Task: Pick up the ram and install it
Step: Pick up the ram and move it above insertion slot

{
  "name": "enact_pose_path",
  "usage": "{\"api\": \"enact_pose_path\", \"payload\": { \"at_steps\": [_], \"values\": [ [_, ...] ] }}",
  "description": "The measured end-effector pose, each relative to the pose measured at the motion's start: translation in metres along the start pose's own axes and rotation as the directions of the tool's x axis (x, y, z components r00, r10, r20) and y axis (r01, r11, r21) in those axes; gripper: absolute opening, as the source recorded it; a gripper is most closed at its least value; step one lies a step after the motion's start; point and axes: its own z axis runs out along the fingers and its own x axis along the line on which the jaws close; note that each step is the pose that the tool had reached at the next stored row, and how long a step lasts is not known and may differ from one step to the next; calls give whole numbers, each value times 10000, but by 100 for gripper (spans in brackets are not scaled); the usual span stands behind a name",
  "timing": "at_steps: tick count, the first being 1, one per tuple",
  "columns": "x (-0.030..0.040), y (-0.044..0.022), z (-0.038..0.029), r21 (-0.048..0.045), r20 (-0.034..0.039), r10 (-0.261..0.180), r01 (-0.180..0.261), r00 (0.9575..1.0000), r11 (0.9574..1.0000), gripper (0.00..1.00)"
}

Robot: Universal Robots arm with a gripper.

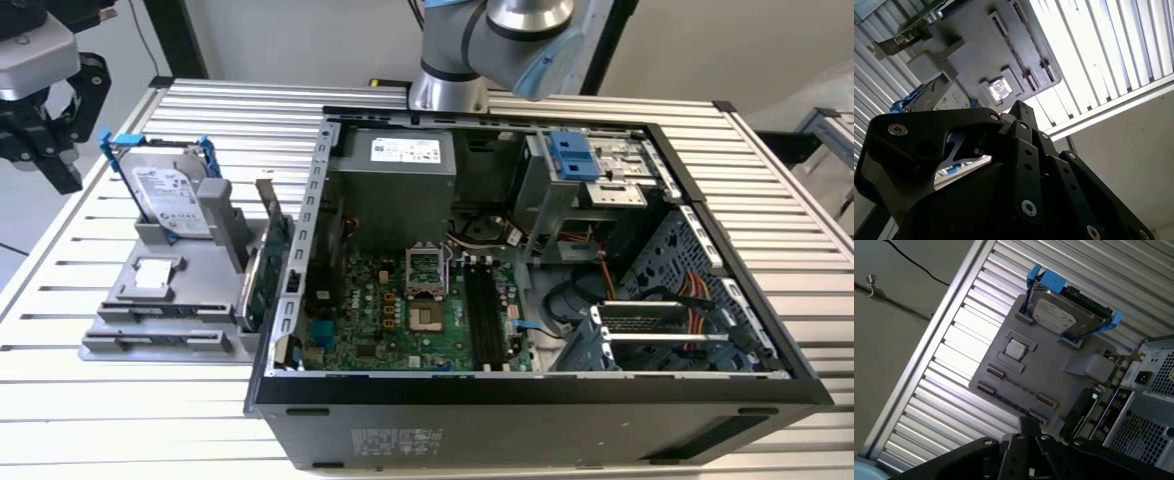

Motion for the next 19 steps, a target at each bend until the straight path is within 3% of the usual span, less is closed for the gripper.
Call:
{"api": "enact_pose_path", "payload": {
  "at_steps": [5,10,15,19],
  "values": [
    [0,0,0,-12,-29,-525,525,9986,9986,0],
    [0,0,0,-24,-57,-1039,1039,9946,9946,0],
    [0,0,0,-39,-85,-1575,1575,9875,9875,0],
    [0,0,0,-52,-109,-2012,2011,9795,9795,0]
  ]
}}
